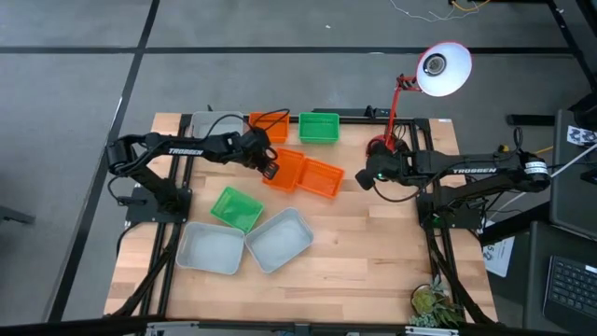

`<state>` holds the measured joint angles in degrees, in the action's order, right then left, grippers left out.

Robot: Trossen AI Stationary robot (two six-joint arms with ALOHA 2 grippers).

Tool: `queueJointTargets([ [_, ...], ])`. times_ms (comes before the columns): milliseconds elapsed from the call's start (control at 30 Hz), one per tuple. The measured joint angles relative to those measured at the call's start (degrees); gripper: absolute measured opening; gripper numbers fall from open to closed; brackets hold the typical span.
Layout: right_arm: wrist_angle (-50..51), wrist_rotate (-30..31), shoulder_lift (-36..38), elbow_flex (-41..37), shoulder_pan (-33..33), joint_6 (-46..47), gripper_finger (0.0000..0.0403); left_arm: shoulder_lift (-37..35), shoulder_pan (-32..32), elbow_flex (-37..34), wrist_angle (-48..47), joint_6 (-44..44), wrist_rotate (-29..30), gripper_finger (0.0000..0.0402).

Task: Stack baskets by color
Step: Stack the left orange bin on the top orange bin

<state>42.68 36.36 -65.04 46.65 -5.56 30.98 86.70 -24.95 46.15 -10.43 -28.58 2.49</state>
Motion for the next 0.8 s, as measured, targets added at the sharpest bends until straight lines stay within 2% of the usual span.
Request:
queueJointTargets([
  [800,0.0,0.0,0.0,0.0,0.0,0.0,0.0084,0.0,2.7,0.0,1.5,-1.3,-0.7,0.0063],
])
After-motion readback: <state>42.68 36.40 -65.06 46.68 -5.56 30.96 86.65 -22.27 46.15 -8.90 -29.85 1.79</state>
